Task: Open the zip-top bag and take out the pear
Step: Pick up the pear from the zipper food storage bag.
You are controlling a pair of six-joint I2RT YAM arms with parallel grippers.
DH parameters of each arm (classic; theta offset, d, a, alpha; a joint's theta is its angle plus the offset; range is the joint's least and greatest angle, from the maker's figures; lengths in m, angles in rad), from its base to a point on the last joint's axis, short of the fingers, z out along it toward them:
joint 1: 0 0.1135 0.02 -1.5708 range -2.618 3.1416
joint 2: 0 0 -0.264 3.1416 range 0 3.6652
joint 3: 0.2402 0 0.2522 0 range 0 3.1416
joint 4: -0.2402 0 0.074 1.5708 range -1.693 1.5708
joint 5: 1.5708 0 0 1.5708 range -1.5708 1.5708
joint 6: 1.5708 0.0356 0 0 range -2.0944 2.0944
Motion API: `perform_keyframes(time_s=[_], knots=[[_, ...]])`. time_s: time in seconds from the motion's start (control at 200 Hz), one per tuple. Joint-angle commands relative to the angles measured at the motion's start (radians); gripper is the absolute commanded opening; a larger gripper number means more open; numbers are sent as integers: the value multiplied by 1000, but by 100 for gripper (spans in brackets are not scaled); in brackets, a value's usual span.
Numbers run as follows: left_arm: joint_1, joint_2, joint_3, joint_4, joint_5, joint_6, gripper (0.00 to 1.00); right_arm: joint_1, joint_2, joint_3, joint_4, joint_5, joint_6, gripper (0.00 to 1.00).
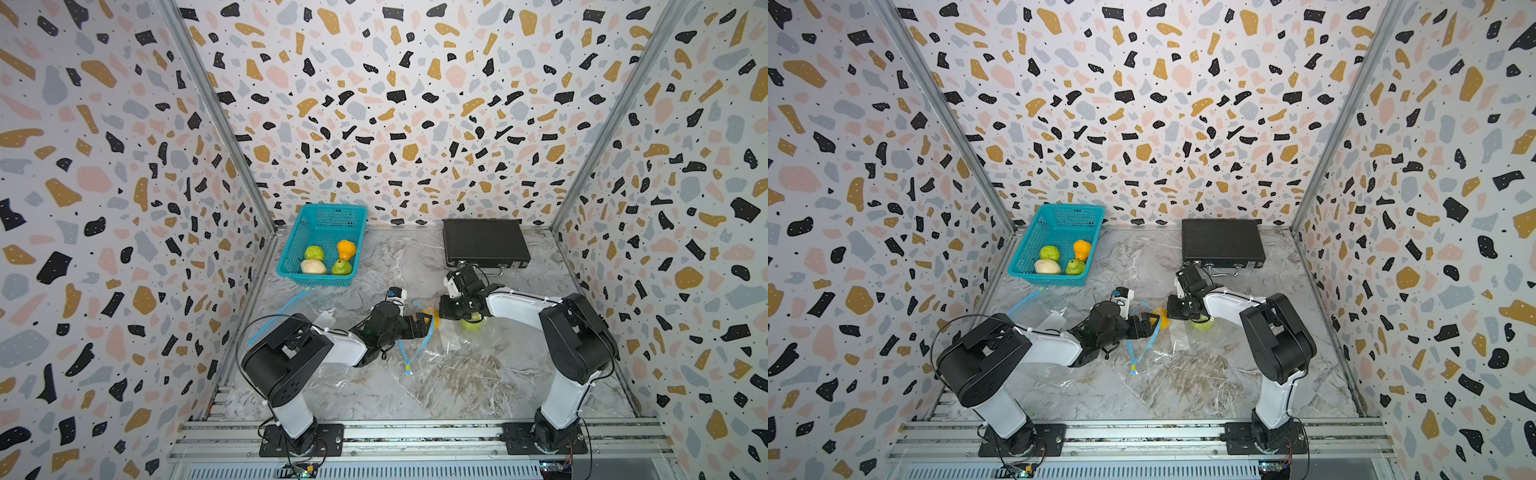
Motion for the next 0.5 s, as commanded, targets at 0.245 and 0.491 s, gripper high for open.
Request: perform_keyframes(time_s=[0.245,0.491], knots=[[26,62,15,50,58,8,99,0,65,-70,174,-219,15,0],[45,83,36,-24,135,17,77,0,57,-66,152,-226,-9,0]])
